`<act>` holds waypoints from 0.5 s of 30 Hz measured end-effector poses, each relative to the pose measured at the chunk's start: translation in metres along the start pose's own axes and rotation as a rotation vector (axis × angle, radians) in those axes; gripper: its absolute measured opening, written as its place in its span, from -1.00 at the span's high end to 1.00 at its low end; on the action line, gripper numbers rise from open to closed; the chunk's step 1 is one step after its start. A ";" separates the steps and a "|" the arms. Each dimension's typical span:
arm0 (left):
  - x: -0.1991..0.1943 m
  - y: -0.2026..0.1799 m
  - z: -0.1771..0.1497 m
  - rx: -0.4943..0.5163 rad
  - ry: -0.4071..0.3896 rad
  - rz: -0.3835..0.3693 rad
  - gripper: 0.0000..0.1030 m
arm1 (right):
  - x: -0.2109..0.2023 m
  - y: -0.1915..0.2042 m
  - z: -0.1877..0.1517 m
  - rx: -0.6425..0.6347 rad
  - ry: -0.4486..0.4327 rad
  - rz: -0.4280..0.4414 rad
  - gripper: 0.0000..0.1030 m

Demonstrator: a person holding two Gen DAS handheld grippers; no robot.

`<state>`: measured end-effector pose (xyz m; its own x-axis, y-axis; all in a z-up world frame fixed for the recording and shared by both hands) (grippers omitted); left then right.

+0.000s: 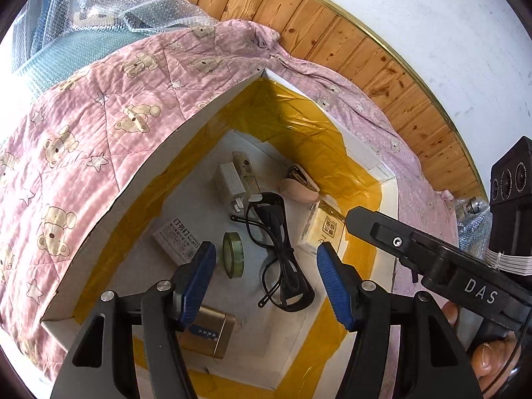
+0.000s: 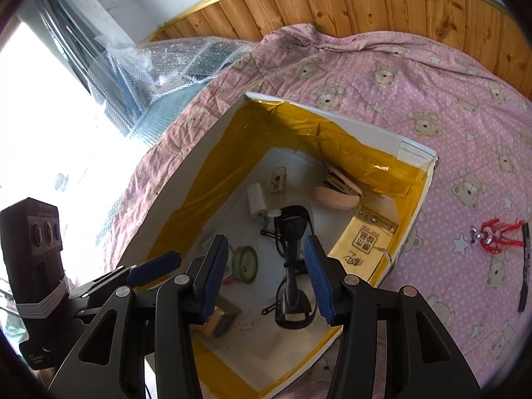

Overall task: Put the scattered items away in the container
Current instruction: 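Withdraw both open grippers toward the red figure and black marker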

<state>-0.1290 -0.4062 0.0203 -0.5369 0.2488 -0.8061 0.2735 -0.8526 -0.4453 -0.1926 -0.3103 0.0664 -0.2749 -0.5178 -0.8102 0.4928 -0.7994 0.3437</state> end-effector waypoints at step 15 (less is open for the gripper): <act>-0.028 -0.049 -0.032 0.135 -0.044 0.000 -0.25 | -0.058 -0.012 -0.036 0.087 -0.083 0.029 0.00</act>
Point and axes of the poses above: each gripper's, at about its wrist camera, not at the fingertips, and x roughly the way its jaws point, y to its left, z to its top, the point moved 4 cm from there along x, roughly the way its jaws point, and after that the axes turned 4 degrees about -x, right-handed, at the moved point
